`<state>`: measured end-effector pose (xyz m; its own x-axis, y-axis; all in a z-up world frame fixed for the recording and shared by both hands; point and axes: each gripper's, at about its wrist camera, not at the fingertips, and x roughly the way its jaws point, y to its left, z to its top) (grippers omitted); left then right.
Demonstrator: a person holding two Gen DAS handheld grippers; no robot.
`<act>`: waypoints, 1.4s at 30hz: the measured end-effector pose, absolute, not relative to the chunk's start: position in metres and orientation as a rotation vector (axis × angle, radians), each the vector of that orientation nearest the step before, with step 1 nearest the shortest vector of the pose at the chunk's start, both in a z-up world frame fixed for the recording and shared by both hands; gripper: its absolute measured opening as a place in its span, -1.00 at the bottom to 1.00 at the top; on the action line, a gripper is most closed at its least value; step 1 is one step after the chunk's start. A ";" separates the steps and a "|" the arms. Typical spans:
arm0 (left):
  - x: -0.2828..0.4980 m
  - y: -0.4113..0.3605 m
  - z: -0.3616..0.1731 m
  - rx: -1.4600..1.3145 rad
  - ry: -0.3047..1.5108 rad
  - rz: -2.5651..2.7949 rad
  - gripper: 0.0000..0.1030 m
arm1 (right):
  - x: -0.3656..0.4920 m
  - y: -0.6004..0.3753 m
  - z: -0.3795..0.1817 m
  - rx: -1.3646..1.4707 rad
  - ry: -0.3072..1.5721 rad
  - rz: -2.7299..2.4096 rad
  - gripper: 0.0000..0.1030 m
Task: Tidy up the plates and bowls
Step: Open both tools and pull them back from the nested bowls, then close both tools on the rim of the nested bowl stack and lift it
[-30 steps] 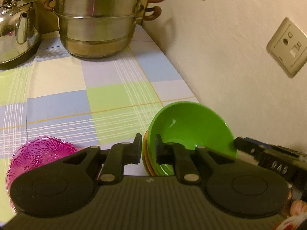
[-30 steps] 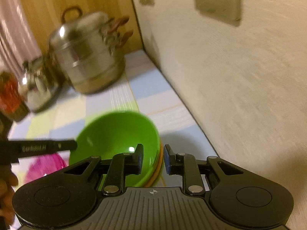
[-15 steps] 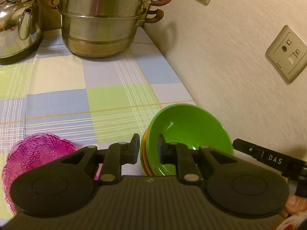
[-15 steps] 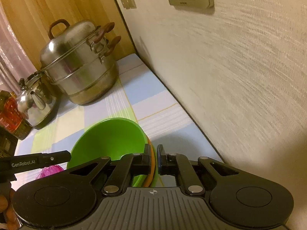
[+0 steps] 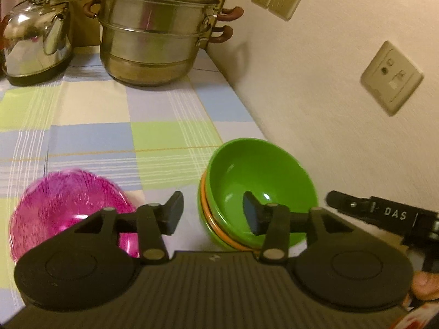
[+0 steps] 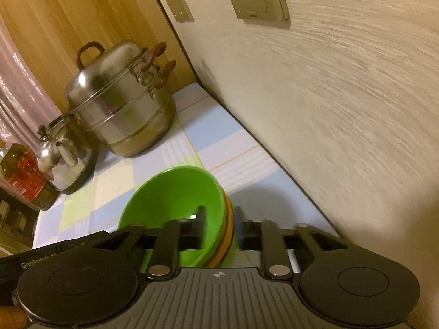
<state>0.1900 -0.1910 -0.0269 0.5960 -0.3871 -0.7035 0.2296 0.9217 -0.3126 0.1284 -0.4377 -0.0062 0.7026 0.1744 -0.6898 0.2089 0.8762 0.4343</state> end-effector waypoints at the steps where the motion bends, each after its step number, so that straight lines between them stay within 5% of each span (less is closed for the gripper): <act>1: 0.185 -0.190 -0.026 -0.203 0.857 -0.357 0.02 | 0.124 -0.436 -0.005 0.519 0.801 -0.015 -0.20; 4: 0.166 -0.187 -0.023 -0.201 0.833 -0.344 0.16 | 0.110 -0.431 -0.003 0.517 0.810 -0.015 -0.15; 42: 0.037 -0.167 -0.032 -0.207 0.850 -0.171 0.17 | 0.019 -0.386 0.006 0.393 0.918 0.049 0.00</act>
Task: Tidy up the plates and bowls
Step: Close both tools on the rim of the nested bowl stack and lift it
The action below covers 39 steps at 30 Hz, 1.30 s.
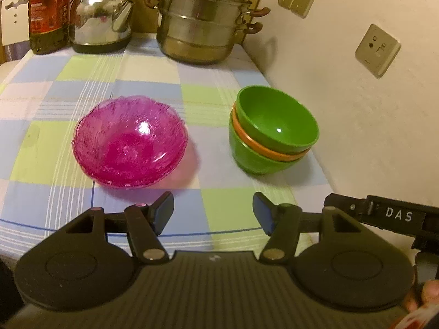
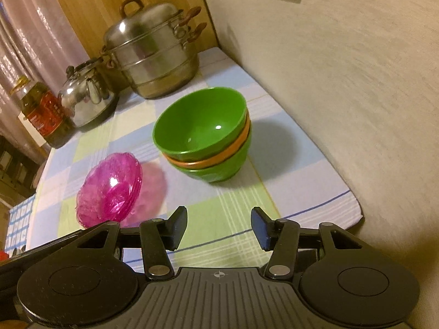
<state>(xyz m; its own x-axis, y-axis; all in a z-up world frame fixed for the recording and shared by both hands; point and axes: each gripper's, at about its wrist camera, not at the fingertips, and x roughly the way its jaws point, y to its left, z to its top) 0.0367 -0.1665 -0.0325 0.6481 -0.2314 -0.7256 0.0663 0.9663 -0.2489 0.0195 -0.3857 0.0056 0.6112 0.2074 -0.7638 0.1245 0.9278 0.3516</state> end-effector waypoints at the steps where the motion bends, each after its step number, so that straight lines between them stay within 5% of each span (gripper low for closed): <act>1: 0.037 -0.165 -0.034 -0.209 0.854 -0.167 0.17 | 0.020 -0.385 0.004 0.395 0.922 0.051 0.00; 30: 0.165 -0.174 -0.046 -0.510 0.942 -0.246 0.16 | 0.117 -0.431 0.004 0.495 0.896 -0.013 0.00; 39: 0.212 -0.184 -0.078 -0.594 1.023 -0.241 -0.07 | 0.168 -0.440 -0.023 0.545 0.965 0.022 0.00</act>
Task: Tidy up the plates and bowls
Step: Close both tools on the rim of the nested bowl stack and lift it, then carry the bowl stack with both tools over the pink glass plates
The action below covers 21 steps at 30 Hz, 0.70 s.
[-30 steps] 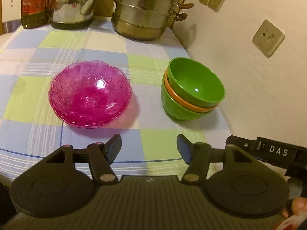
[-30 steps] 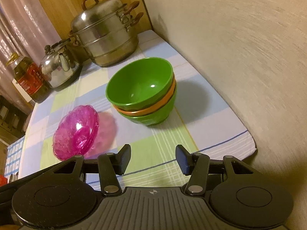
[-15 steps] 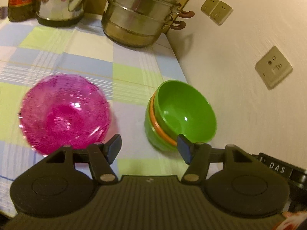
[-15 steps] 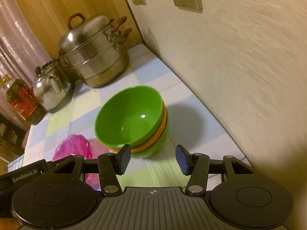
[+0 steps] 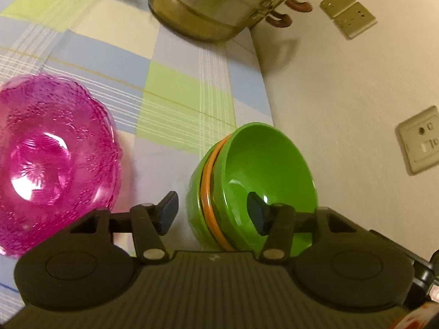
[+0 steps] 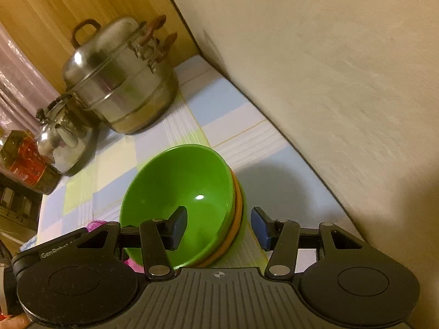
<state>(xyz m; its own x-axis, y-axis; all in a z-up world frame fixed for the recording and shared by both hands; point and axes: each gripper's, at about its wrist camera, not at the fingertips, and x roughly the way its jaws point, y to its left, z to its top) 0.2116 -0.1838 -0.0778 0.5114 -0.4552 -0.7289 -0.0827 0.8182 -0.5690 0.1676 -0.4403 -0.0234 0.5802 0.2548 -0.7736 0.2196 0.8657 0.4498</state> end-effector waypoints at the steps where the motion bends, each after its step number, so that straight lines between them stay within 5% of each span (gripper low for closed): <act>1: 0.215 -0.185 -0.081 -0.599 1.032 -0.241 -0.09 | 0.170 -0.441 -0.027 0.545 0.974 0.023 0.00; 21: 0.241 -0.206 -0.101 -0.489 1.091 -0.243 -0.44 | 0.203 -0.439 -0.083 0.588 1.111 0.031 0.00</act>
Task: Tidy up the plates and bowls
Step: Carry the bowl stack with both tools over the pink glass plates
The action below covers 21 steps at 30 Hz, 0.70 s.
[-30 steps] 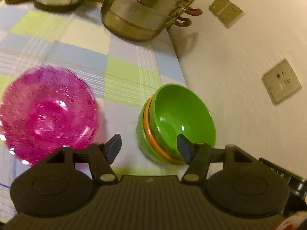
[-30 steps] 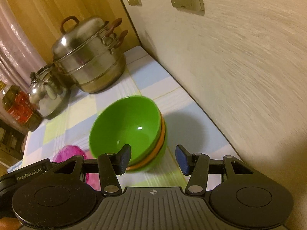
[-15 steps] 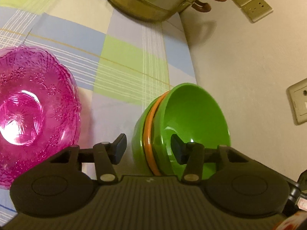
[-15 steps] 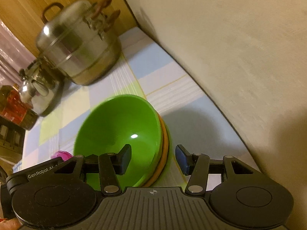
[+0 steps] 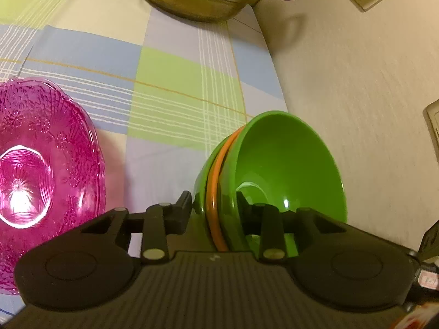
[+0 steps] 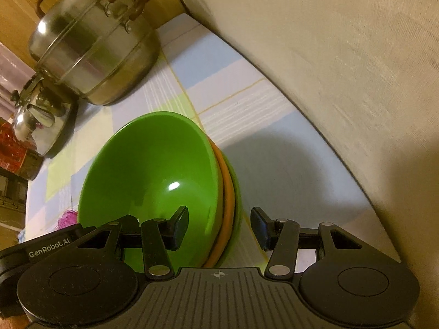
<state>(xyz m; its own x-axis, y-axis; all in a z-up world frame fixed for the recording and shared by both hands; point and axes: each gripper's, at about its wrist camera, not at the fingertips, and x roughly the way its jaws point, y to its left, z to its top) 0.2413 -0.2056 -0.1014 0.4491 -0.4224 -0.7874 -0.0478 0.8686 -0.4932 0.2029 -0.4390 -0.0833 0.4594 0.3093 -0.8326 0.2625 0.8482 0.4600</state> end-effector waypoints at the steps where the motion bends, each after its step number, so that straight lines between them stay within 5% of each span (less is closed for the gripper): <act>1: 0.241 -0.206 -0.101 -0.484 1.090 -0.244 -0.45 | 0.203 -0.439 -0.084 0.591 1.113 0.030 -0.01; 10: 0.243 -0.216 -0.097 -0.386 1.100 -0.249 -0.51 | 0.205 -0.438 -0.085 0.566 1.131 -0.003 -0.47; 21: 0.241 -0.217 -0.089 -0.348 1.083 -0.242 -0.54 | 0.200 -0.435 -0.080 0.562 1.124 -0.007 -0.51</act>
<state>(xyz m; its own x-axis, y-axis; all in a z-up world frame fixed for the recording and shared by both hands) 0.2406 -0.2169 -0.0892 0.4502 -0.3595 -0.8174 0.0229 0.9197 -0.3919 0.1995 -0.4348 -0.0795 0.4474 0.2716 -0.8521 0.2815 0.8615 0.4225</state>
